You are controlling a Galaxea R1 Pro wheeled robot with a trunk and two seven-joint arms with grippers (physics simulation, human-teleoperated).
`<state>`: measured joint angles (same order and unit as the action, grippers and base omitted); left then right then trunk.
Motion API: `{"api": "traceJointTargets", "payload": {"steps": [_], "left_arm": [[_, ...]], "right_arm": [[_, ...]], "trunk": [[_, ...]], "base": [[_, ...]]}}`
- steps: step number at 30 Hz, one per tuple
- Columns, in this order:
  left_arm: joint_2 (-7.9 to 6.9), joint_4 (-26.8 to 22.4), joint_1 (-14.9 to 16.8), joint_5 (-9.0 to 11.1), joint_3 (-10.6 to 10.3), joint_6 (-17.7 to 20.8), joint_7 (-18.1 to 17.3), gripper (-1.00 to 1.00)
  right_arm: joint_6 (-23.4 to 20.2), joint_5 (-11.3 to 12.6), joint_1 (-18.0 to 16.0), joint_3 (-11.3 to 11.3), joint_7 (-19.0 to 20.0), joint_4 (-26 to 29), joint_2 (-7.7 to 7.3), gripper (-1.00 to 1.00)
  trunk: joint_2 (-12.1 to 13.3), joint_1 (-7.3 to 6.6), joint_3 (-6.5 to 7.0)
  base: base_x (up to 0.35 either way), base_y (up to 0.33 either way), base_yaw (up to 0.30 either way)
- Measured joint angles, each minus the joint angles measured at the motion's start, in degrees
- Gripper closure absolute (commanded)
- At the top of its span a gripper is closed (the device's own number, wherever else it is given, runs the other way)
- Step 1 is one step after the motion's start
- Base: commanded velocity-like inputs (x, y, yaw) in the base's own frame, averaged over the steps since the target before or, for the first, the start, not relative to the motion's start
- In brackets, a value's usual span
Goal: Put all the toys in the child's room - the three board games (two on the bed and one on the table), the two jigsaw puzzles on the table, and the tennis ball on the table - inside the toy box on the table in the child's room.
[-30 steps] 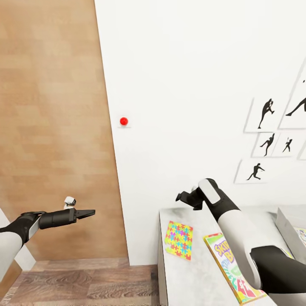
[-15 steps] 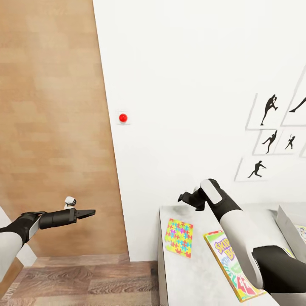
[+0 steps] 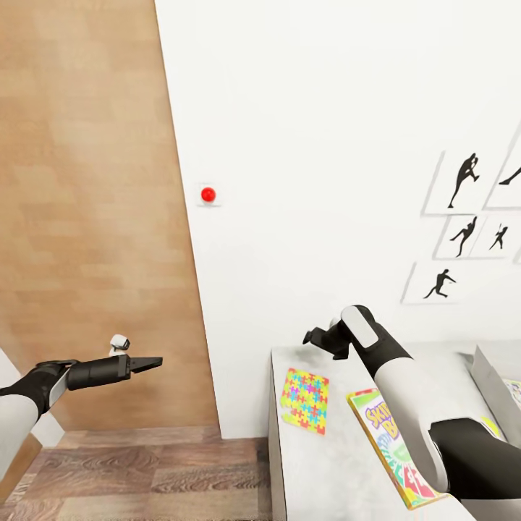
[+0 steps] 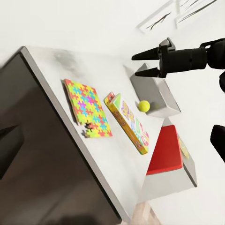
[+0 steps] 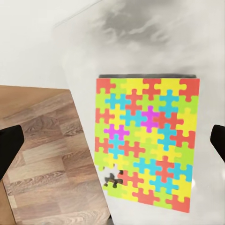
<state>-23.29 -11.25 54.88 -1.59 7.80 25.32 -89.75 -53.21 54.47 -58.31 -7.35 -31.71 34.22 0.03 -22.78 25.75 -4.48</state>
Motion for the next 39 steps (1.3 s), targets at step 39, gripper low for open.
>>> {"api": "traceJointTargets", "payload": {"steps": [39], "left_arm": [[0.17,0.0,0.0,0.0,0.07,0.09,0.0,-1.0]], "right_arm": [[0.14,-0.18,0.01,0.22,0.34,-0.8,-1.18,-1.0]], "trunk": [[-0.01,0.0,-3.59]], "base": [[0.0,0.0,0.0]]}}
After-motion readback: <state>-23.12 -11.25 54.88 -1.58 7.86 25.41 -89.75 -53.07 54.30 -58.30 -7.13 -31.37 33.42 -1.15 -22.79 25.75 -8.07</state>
